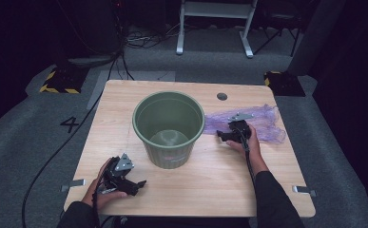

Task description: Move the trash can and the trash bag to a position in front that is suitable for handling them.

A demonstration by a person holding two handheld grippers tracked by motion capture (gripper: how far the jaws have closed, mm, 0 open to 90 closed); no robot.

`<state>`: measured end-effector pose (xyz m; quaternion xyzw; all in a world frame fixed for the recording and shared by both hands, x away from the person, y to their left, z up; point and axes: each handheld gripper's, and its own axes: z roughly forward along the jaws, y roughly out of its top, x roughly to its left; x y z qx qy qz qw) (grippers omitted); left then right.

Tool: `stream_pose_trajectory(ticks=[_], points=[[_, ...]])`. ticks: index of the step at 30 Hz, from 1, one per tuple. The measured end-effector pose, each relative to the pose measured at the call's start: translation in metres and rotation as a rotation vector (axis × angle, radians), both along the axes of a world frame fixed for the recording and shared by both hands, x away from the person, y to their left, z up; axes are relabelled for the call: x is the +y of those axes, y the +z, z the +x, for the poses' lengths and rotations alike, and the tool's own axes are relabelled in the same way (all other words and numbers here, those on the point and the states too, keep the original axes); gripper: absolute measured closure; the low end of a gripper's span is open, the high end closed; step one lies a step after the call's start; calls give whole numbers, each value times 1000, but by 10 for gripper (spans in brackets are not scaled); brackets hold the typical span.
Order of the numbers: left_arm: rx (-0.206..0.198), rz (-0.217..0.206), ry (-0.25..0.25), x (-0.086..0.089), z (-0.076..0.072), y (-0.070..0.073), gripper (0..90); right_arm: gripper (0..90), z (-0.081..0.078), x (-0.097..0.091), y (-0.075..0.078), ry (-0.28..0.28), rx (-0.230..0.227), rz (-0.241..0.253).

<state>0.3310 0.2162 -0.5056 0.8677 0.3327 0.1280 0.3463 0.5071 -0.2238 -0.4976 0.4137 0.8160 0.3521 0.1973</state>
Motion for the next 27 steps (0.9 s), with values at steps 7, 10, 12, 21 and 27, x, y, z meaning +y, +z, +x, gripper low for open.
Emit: stream_pose_trajectory(ticks=[7,10,12,21,27], points=[[-1,4,2,1,-2,0,3,463,7,-19,-1,-38,25,56],[0,4,-3,1,-1,0,1,607,6,-23,-1,-51,5,37],[1,-2,-3,0,-1,0,0,703,5,-28,-1,-64,6,49],[3,-1,-7,0,0,0,0,869,-10,-51,-1,-79,-3,29],[4,0,-5,-1,0,0,0,895,-18,-59,3,-82,-12,3]])
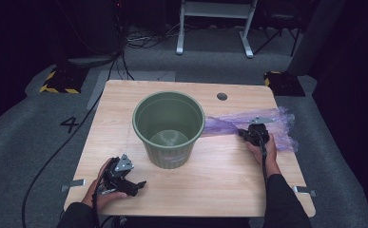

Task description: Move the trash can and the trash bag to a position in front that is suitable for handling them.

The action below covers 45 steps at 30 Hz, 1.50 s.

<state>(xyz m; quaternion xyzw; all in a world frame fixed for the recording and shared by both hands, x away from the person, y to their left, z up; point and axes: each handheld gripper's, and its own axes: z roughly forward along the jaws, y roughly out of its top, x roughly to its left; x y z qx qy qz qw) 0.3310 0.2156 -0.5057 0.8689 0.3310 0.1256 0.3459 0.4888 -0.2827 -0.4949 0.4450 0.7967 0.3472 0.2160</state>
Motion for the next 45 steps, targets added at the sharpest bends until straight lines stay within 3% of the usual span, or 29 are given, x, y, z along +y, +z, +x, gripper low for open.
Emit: stream_pose_trajectory(ticks=[3,6,7,10,15,17,20,25,28,32,38,45], points=[[0,0,-1,0,0,0,0,881,-5,-4,2,4,-9,-5],[-1,0,-2,0,0,0,0,744,-6,-9,2,9,12,9],[0,0,-1,0,0,0,0,655,-6,-9,2,13,13,11],[-1,0,-2,0,0,0,0,509,-8,-7,7,22,-9,23],[-3,1,-4,0,1,0,0,308,-12,9,19,81,-69,24],[0,1,-3,0,1,0,0,276,-8,18,20,96,-66,19],[-2,-3,-2,-1,1,0,0,246,1,35,15,102,-41,-35],[-1,-2,-4,-1,2,0,0,293,12,51,7,100,-31,-66],[-1,-1,-3,-2,2,0,0,346,16,52,0,101,10,-60],[-1,1,-6,-2,3,0,0,519,18,43,-2,81,34,17],[-2,0,-8,-6,5,0,1,762,17,32,-2,47,26,30],[-2,5,-16,-11,7,0,2,876,11,25,-2,38,23,20]])
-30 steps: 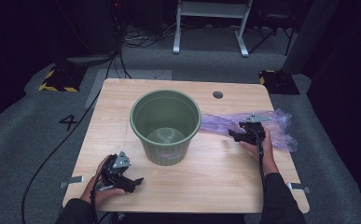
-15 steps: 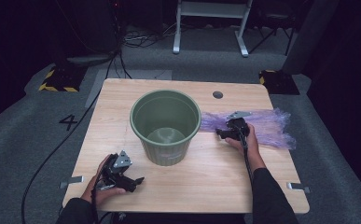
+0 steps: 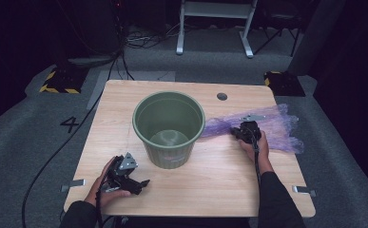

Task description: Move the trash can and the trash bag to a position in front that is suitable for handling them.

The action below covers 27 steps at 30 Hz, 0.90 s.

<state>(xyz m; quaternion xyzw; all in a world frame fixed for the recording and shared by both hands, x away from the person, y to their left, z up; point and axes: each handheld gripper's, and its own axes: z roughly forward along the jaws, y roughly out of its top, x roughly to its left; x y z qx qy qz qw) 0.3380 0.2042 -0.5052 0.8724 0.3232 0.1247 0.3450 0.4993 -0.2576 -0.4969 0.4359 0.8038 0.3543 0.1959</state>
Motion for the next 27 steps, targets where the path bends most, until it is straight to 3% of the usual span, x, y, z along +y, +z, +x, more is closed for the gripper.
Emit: stream_pose_trajectory(ticks=[12,17,27], points=[[2,-7,-25,-9,13,0,0,894,-22,-16,21,31,-74,80],[2,-7,-47,-18,22,0,0,895,-29,-29,30,19,-100,136],[-1,1,-76,-31,31,0,0,895,-41,-50,48,-8,-167,185]])
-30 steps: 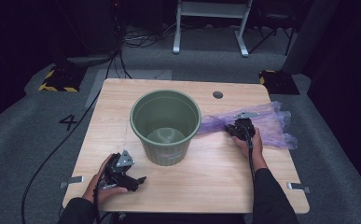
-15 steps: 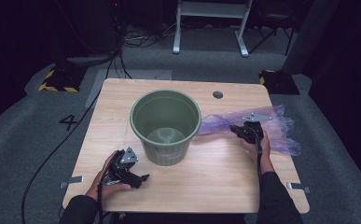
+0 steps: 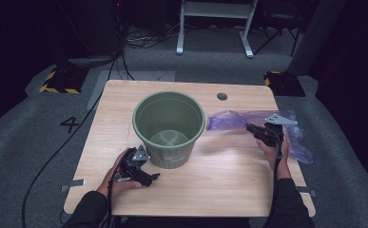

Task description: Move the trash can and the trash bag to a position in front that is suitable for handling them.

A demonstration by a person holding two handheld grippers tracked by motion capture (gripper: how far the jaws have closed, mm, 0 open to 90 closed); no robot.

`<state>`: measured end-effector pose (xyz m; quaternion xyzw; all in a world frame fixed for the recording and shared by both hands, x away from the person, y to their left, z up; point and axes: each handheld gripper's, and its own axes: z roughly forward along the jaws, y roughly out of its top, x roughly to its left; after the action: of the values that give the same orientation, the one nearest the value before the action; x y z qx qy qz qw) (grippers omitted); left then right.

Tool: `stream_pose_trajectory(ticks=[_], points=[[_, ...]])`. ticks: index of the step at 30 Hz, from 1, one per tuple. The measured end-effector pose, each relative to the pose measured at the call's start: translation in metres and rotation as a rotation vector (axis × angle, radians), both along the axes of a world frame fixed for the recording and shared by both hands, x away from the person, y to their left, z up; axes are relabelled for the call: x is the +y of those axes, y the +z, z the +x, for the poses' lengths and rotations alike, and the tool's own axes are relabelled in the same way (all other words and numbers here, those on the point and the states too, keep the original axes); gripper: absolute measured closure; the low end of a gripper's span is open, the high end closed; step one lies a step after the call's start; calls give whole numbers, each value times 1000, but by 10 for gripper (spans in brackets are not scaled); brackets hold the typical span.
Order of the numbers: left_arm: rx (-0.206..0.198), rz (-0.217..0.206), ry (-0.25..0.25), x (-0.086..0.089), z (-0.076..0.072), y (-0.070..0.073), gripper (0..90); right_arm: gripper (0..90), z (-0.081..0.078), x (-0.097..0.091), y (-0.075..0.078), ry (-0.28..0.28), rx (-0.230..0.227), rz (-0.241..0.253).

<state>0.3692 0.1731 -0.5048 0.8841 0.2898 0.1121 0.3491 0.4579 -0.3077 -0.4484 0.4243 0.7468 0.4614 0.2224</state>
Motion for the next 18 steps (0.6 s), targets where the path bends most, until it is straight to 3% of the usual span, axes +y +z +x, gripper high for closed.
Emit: stream_pose_trajectory(ticks=[5,18], points=[[-1,0,-2,-2,2,0,0,896,-7,-2,12,8,-39,44],[-1,-1,-6,-7,6,0,0,897,-15,-2,28,21,-83,71]])
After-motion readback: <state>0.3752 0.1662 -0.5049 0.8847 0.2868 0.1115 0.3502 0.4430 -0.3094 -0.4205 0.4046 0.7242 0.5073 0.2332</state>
